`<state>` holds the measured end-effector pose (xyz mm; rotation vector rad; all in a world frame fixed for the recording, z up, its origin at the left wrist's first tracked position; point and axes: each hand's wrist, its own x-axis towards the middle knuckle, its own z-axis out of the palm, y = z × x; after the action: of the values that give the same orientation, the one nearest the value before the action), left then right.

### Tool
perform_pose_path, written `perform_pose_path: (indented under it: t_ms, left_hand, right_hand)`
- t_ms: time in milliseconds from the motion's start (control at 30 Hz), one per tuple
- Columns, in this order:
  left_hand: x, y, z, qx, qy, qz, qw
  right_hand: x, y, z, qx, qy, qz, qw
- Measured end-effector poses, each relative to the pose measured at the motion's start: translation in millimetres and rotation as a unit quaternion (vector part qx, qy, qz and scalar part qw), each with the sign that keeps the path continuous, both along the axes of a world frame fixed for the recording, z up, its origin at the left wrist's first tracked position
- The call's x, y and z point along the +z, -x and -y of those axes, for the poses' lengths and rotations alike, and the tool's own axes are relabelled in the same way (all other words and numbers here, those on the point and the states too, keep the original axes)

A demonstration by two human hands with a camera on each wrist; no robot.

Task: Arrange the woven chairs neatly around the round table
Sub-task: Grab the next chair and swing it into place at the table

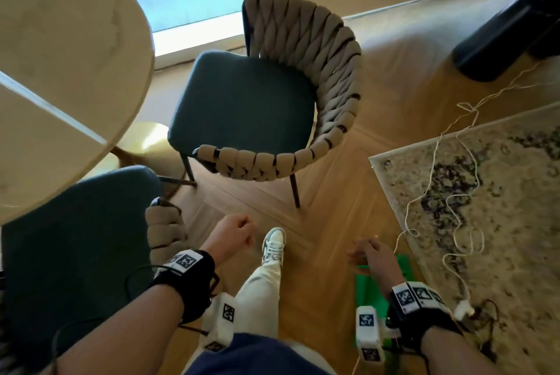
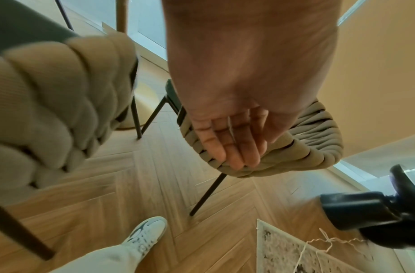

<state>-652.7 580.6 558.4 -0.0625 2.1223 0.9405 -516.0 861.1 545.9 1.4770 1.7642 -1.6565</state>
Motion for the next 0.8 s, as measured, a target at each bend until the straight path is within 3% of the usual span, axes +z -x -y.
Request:
perform_pose_path:
  t_ms: [200, 467, 600, 800]
  left_hand:
    - [11, 77, -65, 0.040, -0.027, -0.009, 0.999]
    - [15, 138, -115, 0.188, -0.049, 0.008, 0.981]
    - [16, 159, -144, 0.299, -0.035, 0.000, 0.954]
    - [14, 172, -184, 0.463, -0.026, -0.015, 0.886]
  right_hand:
    - [15, 117, -64, 0.052, 0.010, -0.021, 0.998]
    - [24, 248, -144, 0.113, 0.008, -0.056, 0.992]
    - [17, 305, -186, 0.154, 0.016, -0.058, 0.986]
    - [8, 370, -224, 0.234, 0.029, -0.035, 0.971]
